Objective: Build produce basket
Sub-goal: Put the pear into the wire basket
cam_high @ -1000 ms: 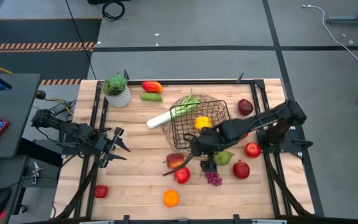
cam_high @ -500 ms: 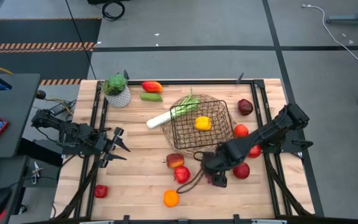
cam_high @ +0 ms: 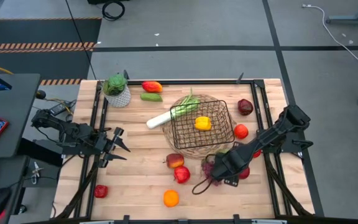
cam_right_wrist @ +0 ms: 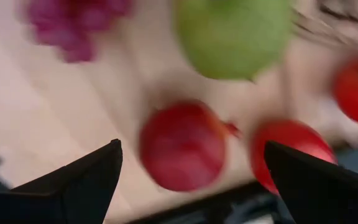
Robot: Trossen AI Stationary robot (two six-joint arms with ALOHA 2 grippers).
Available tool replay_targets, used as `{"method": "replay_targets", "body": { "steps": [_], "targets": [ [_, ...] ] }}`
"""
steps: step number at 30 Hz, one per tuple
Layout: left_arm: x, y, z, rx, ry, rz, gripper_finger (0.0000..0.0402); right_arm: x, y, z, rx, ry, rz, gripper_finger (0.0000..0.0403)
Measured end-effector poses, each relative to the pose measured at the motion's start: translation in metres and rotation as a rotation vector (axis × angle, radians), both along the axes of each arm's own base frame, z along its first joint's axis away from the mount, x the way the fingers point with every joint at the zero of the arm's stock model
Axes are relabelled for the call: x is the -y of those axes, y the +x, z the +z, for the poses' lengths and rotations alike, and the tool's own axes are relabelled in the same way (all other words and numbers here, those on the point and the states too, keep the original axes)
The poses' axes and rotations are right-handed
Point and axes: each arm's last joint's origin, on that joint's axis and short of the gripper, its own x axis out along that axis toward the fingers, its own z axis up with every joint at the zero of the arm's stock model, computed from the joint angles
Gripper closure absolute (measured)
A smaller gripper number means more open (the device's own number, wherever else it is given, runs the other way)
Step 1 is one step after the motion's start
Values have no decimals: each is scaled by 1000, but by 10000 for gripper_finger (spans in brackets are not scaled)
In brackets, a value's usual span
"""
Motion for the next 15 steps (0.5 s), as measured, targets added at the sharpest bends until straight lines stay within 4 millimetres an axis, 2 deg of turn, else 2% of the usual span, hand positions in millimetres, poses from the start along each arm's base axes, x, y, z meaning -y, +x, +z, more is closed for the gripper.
{"method": "replay_targets", "body": {
  "steps": [4,10,15],
  "targets": [
    [0,0,0,0,0,0,230,4,-2,1,-13,-61,-36,7],
    [0,0,0,0,0,0,230,5,0,1,58,-137,0,7],
    [0,0,0,0,0,0,230,3,2,0,102,-133,56,10]
  ]
}}
